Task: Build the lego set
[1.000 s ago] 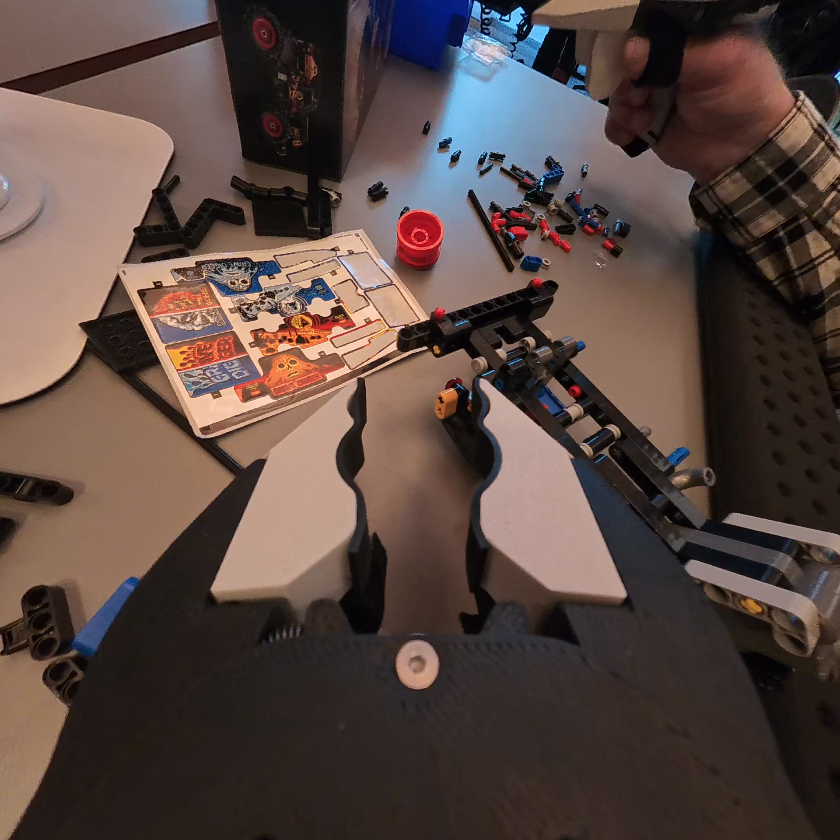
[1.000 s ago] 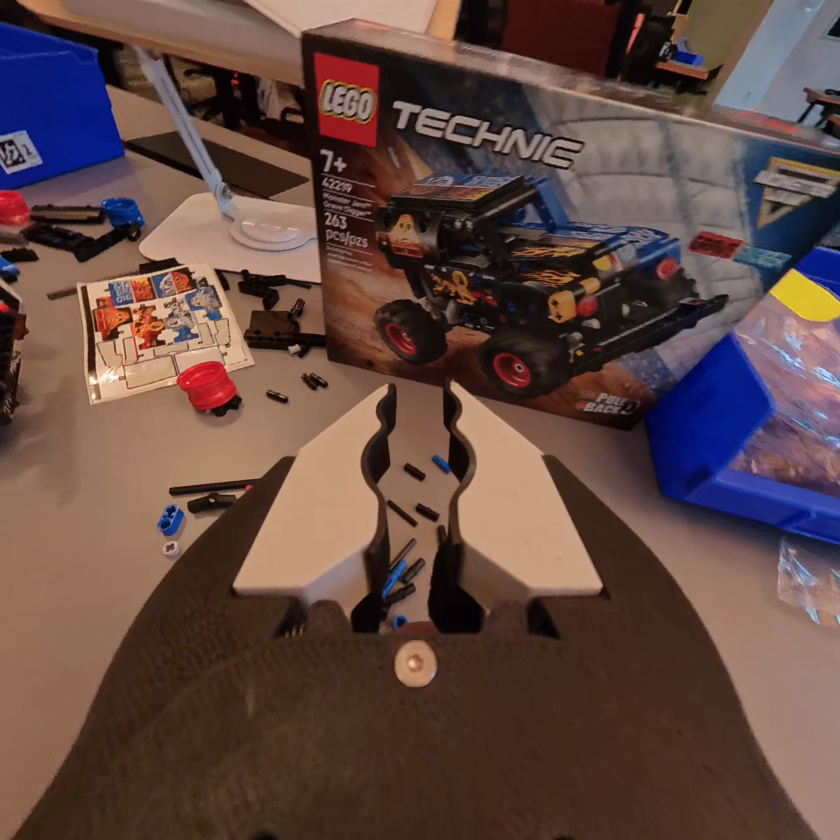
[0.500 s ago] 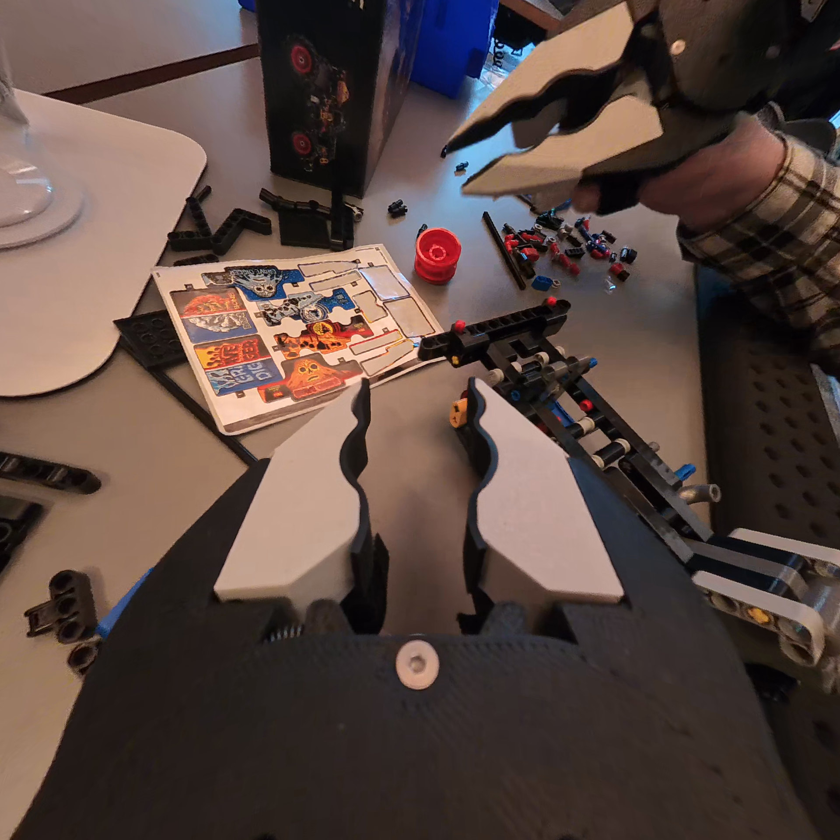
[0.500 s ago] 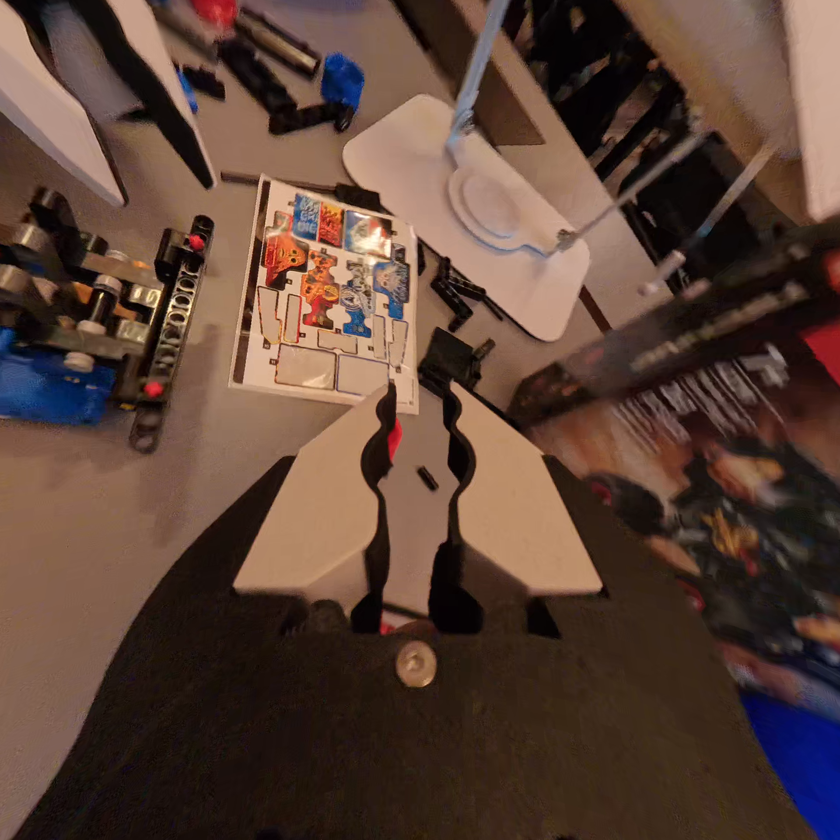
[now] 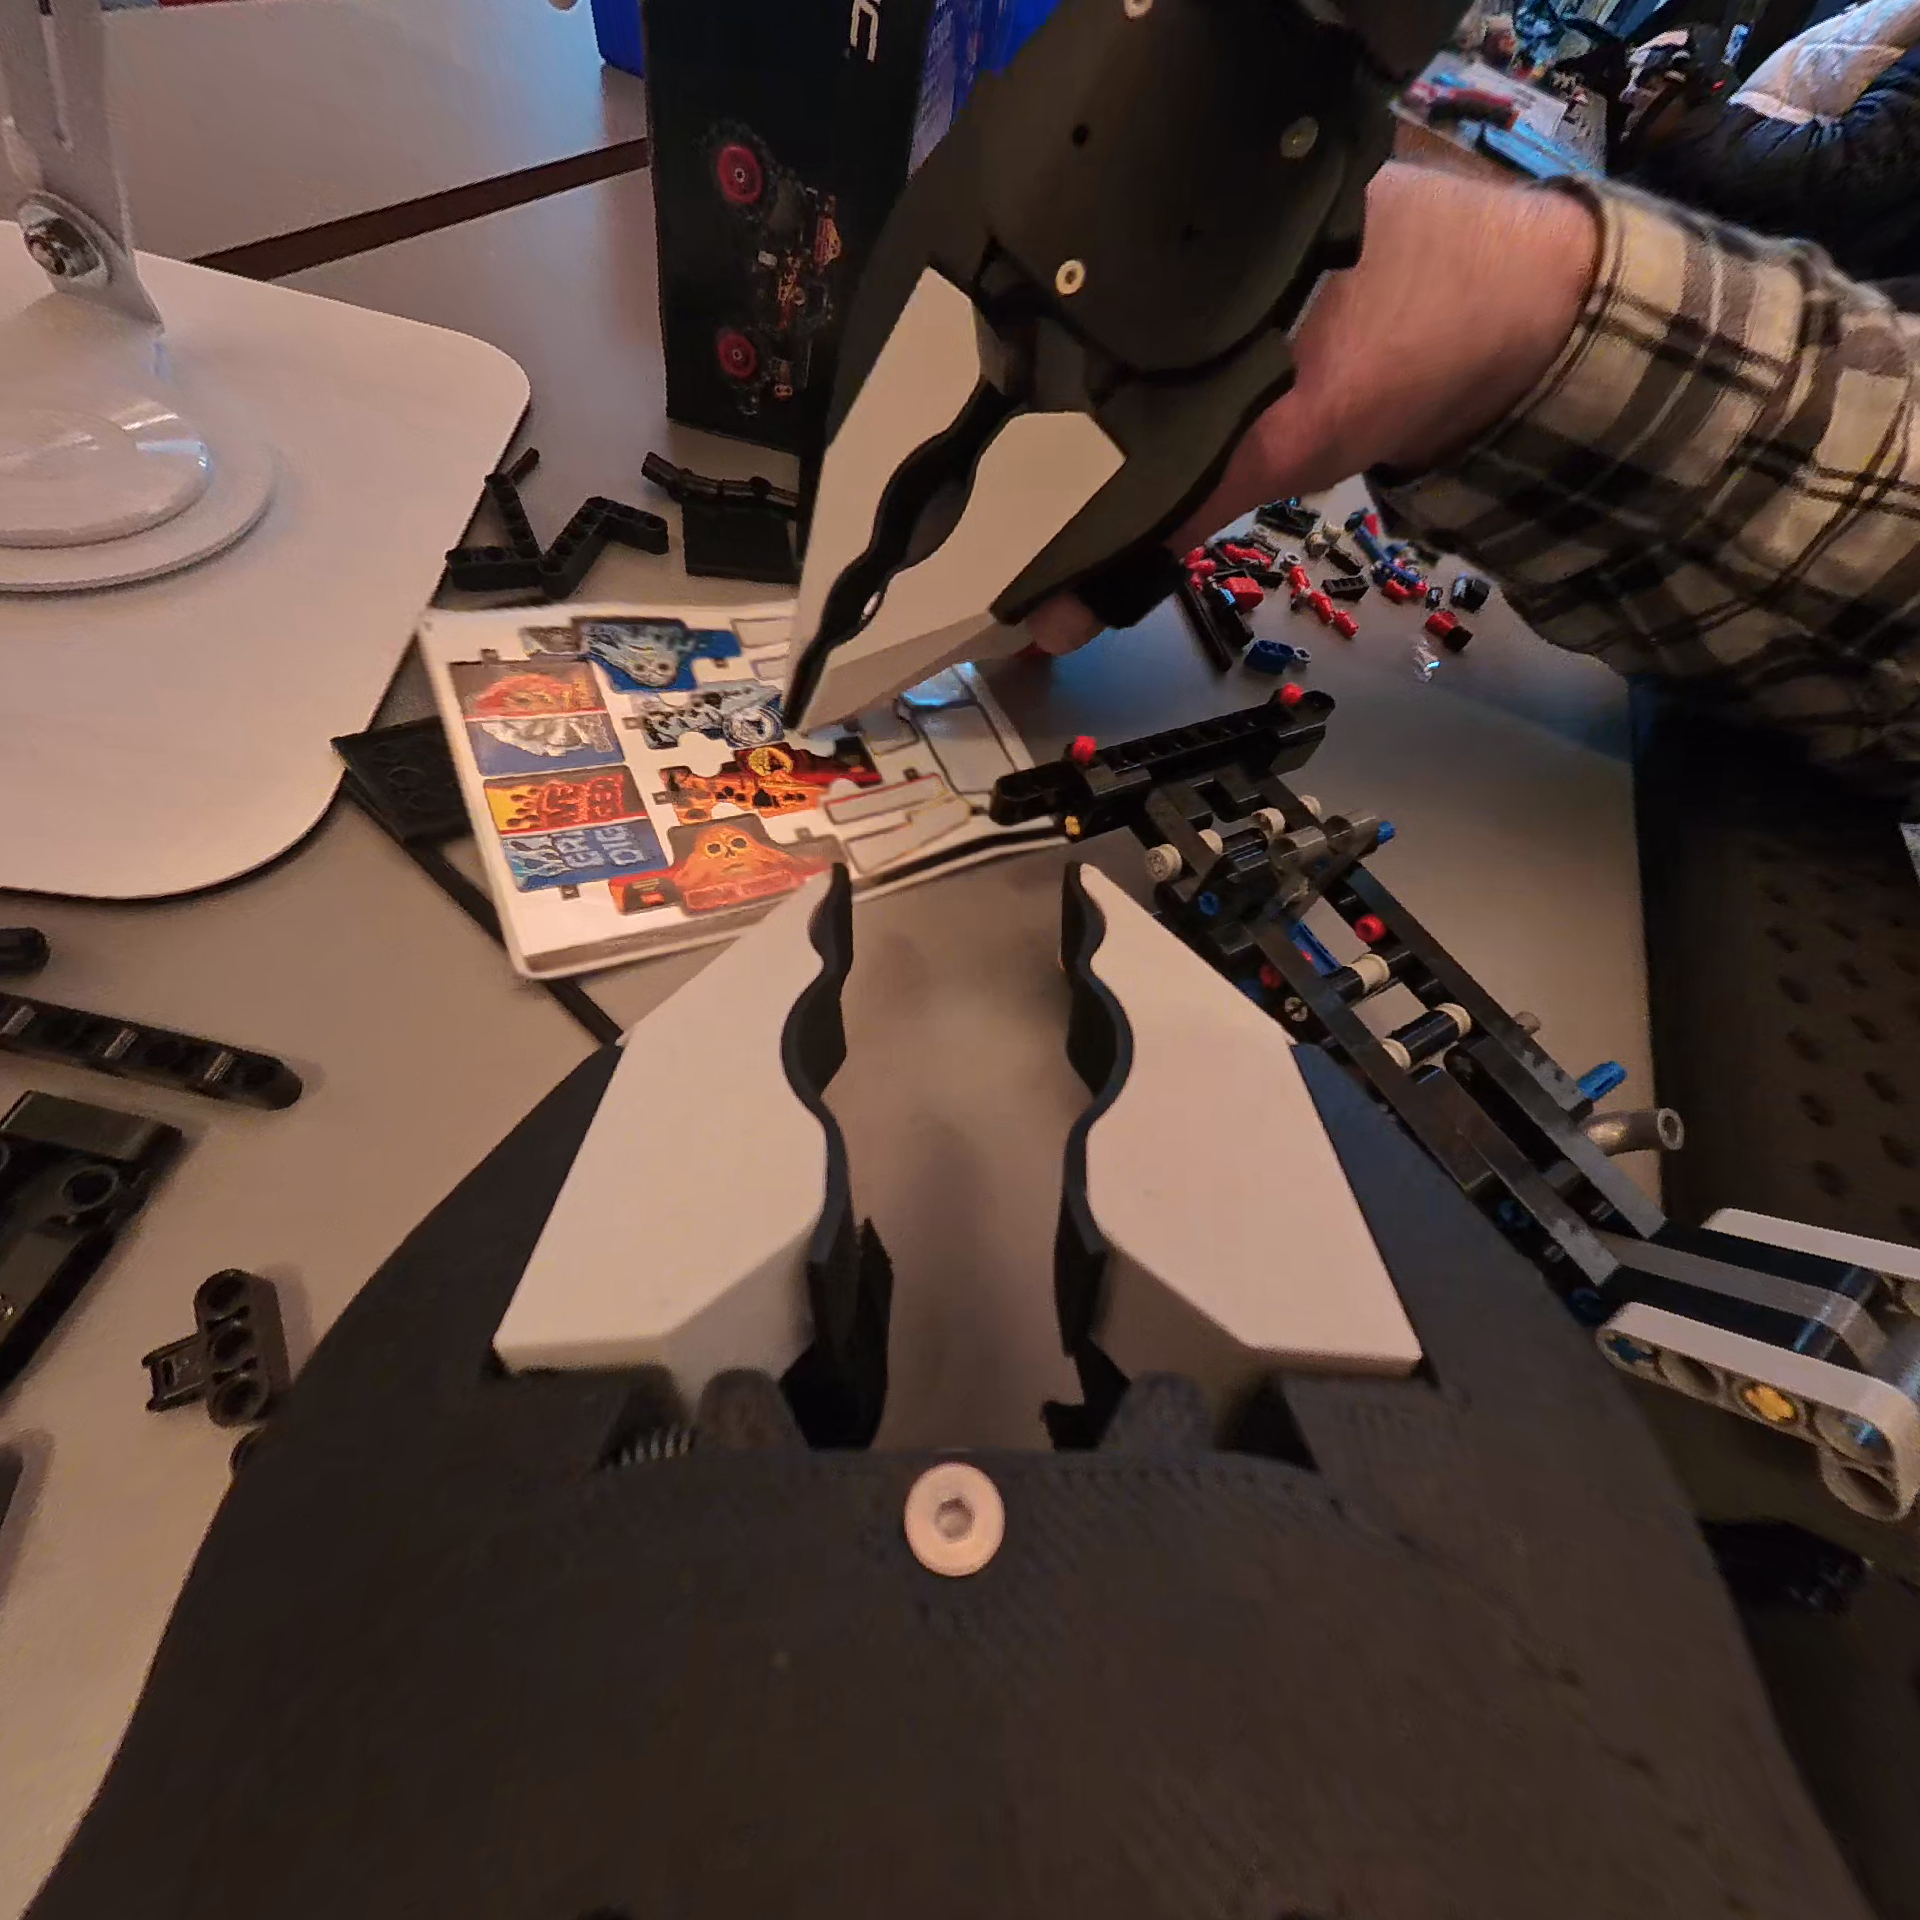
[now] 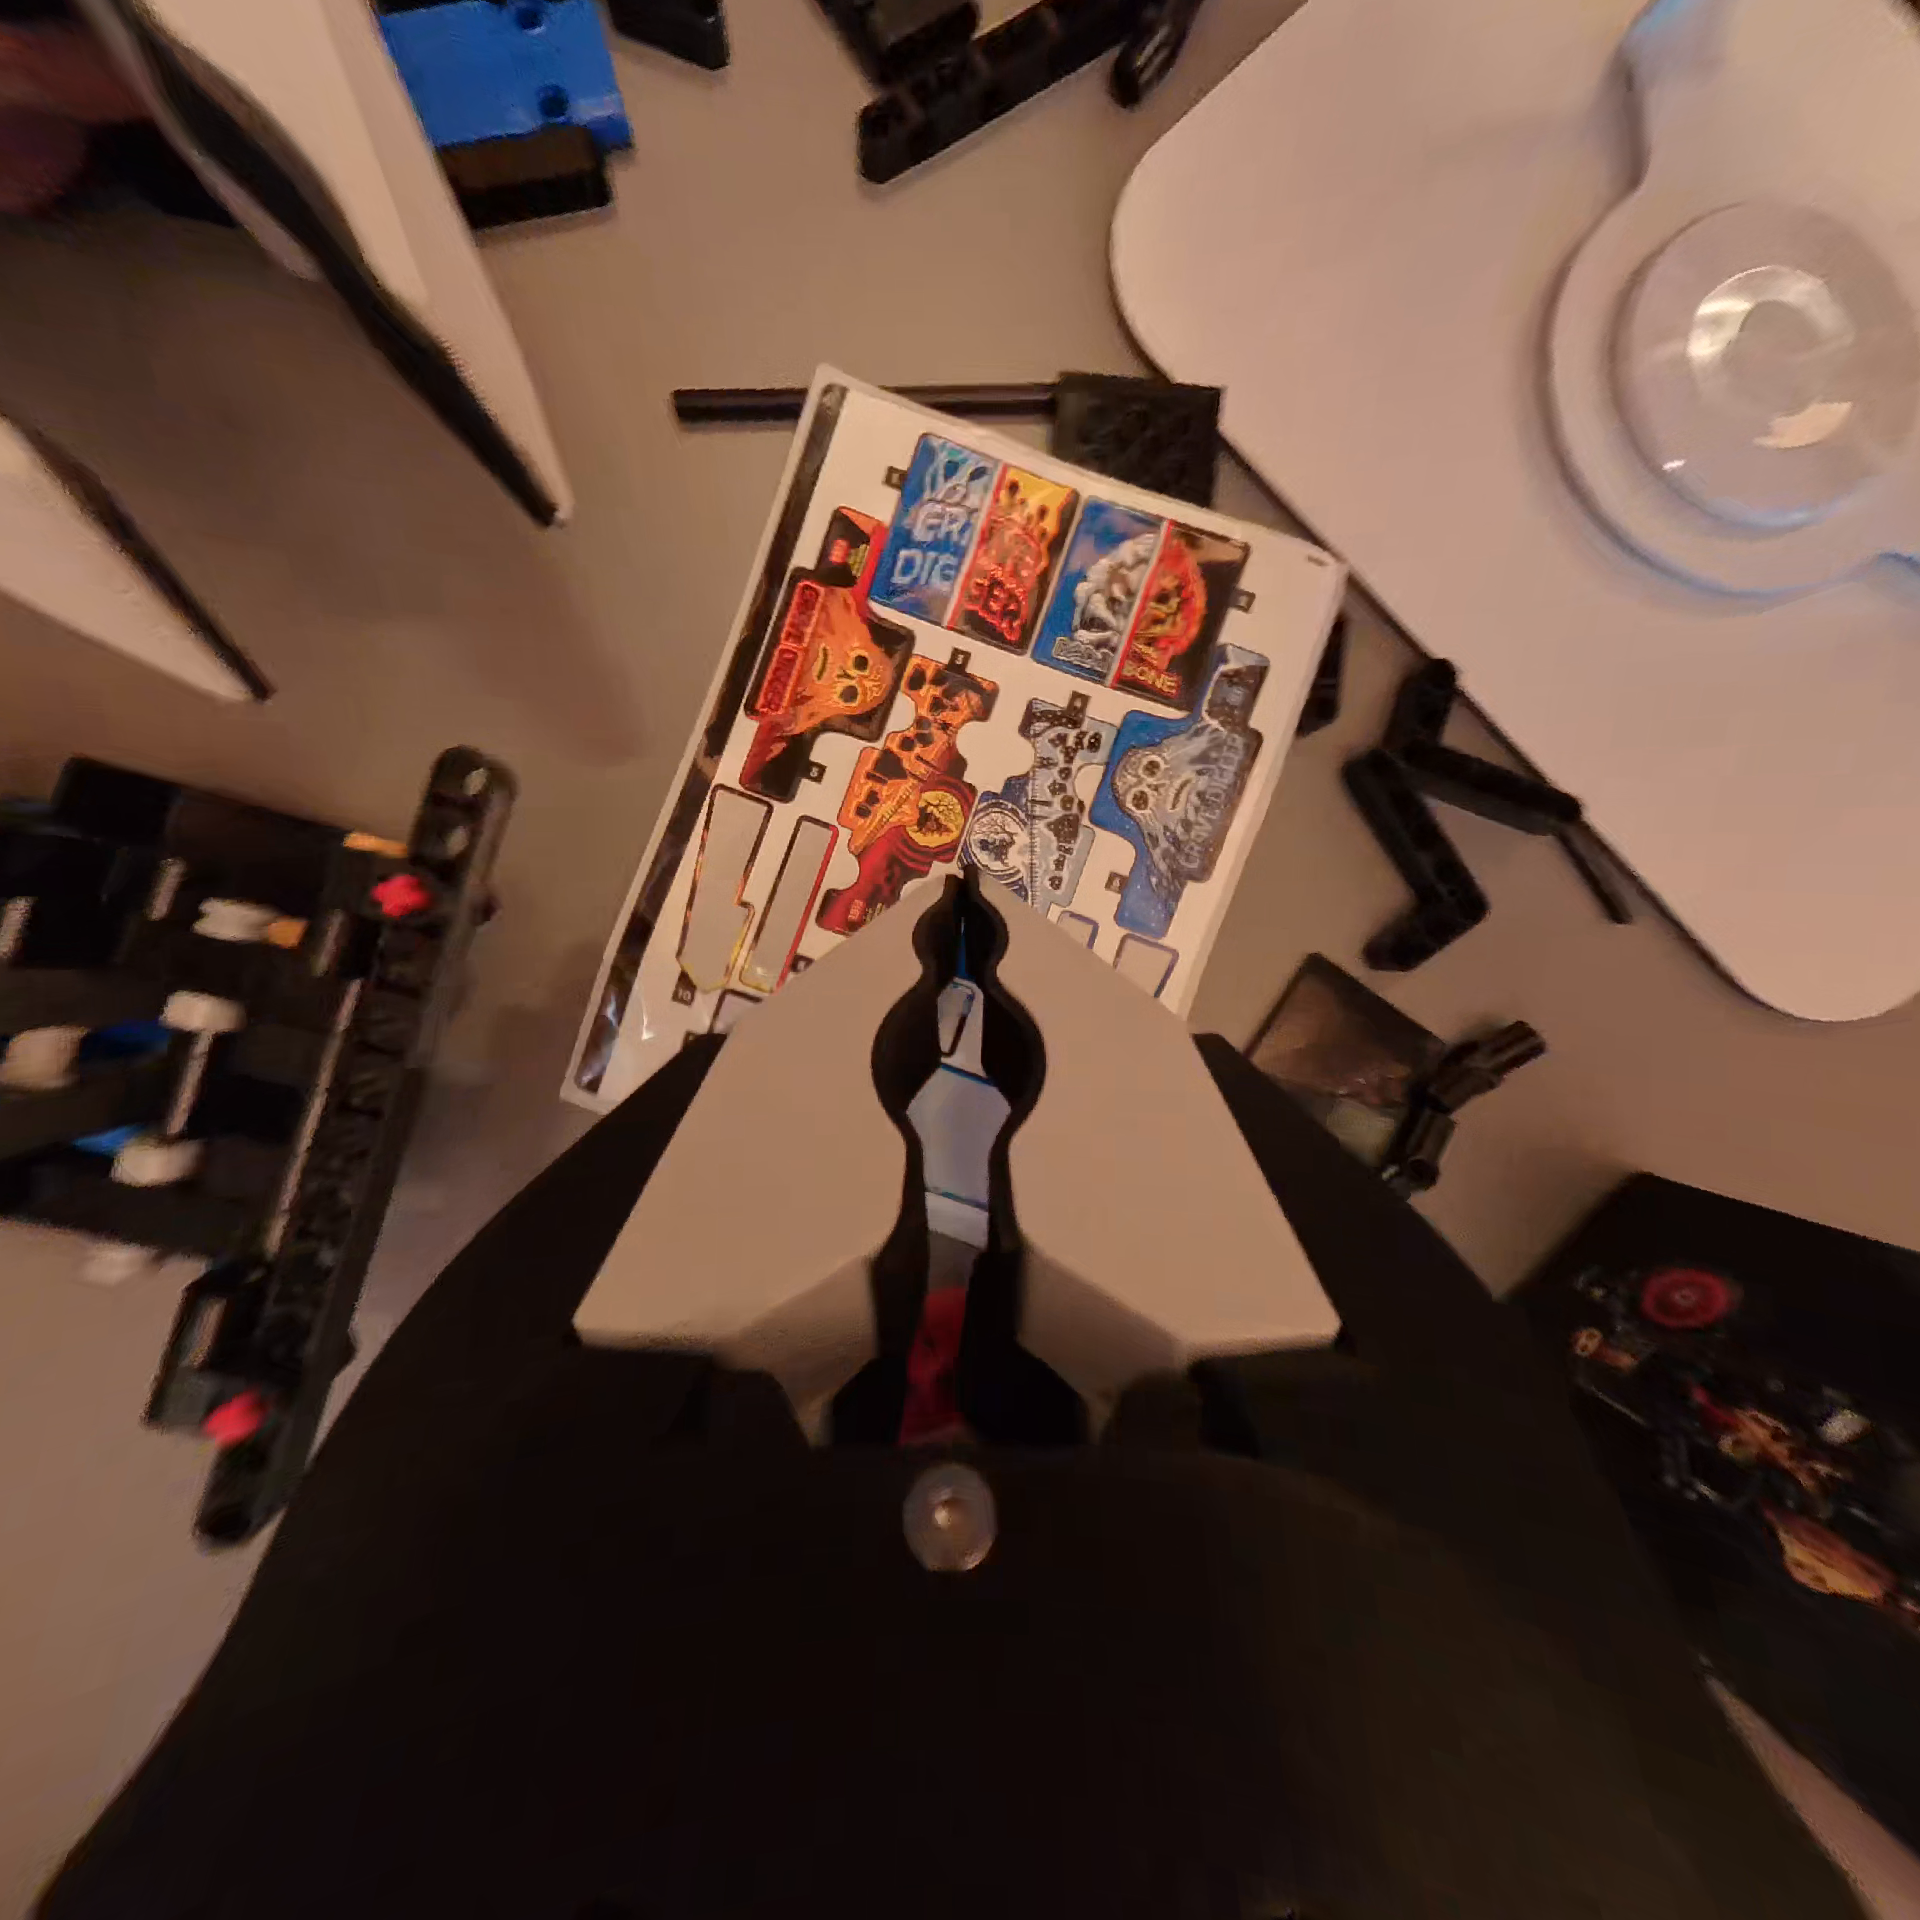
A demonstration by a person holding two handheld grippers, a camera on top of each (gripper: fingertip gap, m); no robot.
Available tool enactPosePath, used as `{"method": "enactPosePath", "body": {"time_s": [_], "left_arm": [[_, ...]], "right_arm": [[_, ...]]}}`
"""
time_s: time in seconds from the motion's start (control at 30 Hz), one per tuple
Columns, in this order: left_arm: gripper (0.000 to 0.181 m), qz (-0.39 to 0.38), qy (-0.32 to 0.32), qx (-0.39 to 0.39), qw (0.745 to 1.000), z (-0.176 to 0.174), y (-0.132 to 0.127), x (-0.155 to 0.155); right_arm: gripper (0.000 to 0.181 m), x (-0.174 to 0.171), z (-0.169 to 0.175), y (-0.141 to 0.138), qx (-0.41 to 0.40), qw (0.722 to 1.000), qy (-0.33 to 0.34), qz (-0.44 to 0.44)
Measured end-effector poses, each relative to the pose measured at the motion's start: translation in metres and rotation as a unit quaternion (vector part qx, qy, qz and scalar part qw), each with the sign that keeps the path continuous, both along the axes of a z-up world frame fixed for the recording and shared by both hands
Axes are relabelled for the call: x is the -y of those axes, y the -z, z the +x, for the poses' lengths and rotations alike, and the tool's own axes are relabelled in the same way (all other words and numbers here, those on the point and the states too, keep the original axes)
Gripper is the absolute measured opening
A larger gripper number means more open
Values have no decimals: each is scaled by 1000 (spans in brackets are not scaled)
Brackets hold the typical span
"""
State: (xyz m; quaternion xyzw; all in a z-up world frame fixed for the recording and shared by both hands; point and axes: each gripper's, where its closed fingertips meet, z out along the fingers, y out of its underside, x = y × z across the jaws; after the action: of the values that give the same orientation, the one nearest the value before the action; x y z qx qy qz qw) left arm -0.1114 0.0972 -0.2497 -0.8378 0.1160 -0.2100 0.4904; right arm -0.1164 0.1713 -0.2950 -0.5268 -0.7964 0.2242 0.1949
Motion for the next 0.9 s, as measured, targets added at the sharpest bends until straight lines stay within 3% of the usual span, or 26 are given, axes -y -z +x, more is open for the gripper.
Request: {"method": "enactPosePath", "body": {"time_s": [0.27, 0.53, 0.73, 0.9], "left_arm": [[38, -2, -2, -2, 1000, -1, 1, -1], [38, -2, -2, -5, 1000, -1, 1, -1], [38, -2, -2, -9, 1000, -2, 2, -1], [39, -3, -1, -14, 1000, -1, 3, -1]], "right_arm": [[7, 18, 28, 0, 65, 995, -75, -21], [12, -30, -35, -29, -51, 997, 13, 58], [11, -49, -58, -10, -33, 994, 24, 99], [6, -46, -64, -2, -28, 996, 20, 80]]}}
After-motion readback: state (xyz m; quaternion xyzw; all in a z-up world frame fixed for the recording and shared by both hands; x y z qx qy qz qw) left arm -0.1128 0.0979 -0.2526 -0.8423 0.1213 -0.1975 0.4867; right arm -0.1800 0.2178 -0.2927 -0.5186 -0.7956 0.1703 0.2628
